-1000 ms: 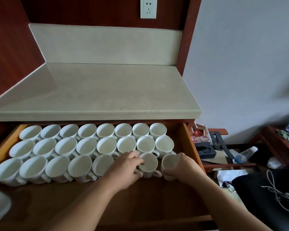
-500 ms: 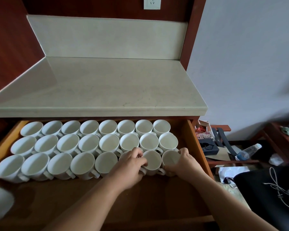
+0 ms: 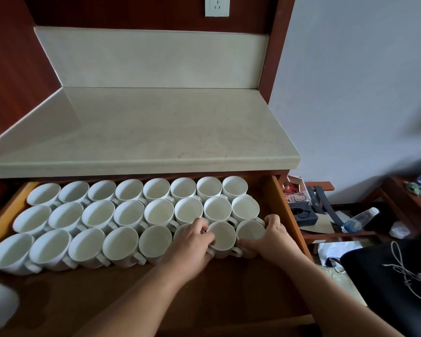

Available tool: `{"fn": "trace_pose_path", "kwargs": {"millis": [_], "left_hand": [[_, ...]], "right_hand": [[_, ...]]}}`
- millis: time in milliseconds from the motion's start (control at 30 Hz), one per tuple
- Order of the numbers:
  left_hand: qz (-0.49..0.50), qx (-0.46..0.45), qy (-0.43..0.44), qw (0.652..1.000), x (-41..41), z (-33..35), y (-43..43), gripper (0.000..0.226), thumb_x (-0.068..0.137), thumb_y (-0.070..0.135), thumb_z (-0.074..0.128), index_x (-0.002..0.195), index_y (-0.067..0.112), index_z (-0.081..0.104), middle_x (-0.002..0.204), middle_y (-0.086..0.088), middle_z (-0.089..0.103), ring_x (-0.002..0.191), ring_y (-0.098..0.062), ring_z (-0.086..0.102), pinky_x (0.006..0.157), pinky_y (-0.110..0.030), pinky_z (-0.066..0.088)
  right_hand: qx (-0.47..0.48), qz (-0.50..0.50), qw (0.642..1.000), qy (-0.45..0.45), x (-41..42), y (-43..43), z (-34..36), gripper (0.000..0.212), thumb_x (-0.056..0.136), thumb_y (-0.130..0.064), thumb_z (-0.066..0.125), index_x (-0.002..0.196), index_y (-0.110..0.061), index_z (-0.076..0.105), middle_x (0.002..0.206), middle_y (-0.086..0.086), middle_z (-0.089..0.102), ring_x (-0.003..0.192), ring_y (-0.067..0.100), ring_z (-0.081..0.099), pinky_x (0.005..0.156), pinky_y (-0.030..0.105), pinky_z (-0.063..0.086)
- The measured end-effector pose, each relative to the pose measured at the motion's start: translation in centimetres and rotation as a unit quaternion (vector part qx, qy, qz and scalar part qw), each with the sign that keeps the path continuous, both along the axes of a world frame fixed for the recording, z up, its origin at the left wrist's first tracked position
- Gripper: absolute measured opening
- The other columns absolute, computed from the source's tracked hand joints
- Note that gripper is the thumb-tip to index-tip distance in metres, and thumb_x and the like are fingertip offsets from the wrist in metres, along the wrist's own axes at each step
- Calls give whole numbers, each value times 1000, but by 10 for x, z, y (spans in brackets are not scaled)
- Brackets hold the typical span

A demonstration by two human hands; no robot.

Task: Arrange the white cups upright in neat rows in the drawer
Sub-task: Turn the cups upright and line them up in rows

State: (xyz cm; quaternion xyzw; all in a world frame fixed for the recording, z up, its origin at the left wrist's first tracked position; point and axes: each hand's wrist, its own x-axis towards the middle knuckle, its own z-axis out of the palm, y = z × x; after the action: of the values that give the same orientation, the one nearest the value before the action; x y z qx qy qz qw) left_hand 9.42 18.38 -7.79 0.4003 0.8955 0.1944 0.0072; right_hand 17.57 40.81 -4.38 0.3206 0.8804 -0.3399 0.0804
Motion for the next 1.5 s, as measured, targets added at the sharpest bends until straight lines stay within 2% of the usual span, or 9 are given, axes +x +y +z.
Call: {"fn": "trace_pose_path", "kwargs": {"millis": [133, 300, 567, 700, 900, 1000, 1133, 1333, 1500], "left_hand": [[2, 1, -1, 1000, 0, -1, -1, 20, 87, 28, 68, 108, 24, 68, 120, 5, 46, 107, -21, 52, 86, -27, 37], [4, -12, 8, 1000, 0, -1, 0, 20, 89, 29, 66, 109, 25, 67, 119, 5, 46, 106, -22, 51, 88, -30, 42], [28, -84, 13, 996, 11, 20, 5, 21, 90, 28, 60, 109, 20, 63, 127, 2, 43, 115, -24, 51, 83, -36, 49], [37, -85, -30, 995, 15, 33, 1, 40, 89, 29, 66, 128, 26, 59, 139, 6, 38, 123, -21, 50, 89, -40, 52], [95, -10, -58, 994, 12, 69, -29, 36, 90, 24, 64, 126, 31, 64, 127, 15, 48, 101, -13, 59, 86, -34, 51], [107, 5, -59, 992, 3, 96, -61, 27, 91, 22, 62, 116, 30, 69, 112, 15, 59, 97, -10, 62, 84, -31, 52], [166, -28, -73, 983, -13, 122, -128, 24, 90, 25, 61, 112, 33, 68, 99, 15, 70, 86, -6, 64, 76, -29, 54], [247, -119, -101, 956, -31, 125, -274, 21, 87, 31, 63, 108, 35, 65, 90, 12, 65, 77, -9, 64, 68, -32, 58], [240, -215, -103, 941, -34, 117, -375, 25, 82, 36, 68, 106, 31, 64, 105, 8, 58, 86, -13, 59, 71, -32, 54]], "right_hand": [[-29, -16, 999, -23, -3, 0, 1, 116, 60, -83, 65, 151, -18, 34, 137, 6, 55, 119, 25, 58, 99, 45, 53], [-24, -8, 999, -20, -3, 1, -1, 84, 74, -70, 70, 136, -19, 47, 113, -1, 62, 97, 18, 64, 87, 43, 58], [-50, 0, 999, -14, 0, 6, -1, 83, 72, -69, 70, 134, -19, 49, 111, 0, 63, 95, 19, 65, 85, 44, 59], [-24, 23, 999, -10, 4, 5, 8, 89, 81, -64, 66, 150, -17, 35, 139, 8, 52, 120, 26, 56, 96, 40, 50], [67, 93, 986, 122, -1, -17, 48, 73, 91, -50, 63, 152, -20, 35, 151, 6, 42, 139, 26, 39, 114, 41, 35], [69, 146, 979, 123, -14, -47, 68, 56, 91, -43, 65, 141, -22, 50, 137, 0, 56, 123, 19, 54, 99, 34, 47], [29, 203, 973, 104, -35, -102, 92, 22, 89, -39, 68, 105, -23, 69, 88, -8, 72, 77, 11, 66, 66, 25, 53], [-65, 266, 959, 76, -56, -220, 94, 20, 85, -33, 72, 81, -15, 67, 74, -2, 71, 72, 18, 73, 74, 38, 60], [-105, 263, 958, 44, -69, -323, 74, 22, 80, -38, 73, 97, -24, 73, 87, 1, 78, 81, 19, 76, 81, 42, 62]]}}
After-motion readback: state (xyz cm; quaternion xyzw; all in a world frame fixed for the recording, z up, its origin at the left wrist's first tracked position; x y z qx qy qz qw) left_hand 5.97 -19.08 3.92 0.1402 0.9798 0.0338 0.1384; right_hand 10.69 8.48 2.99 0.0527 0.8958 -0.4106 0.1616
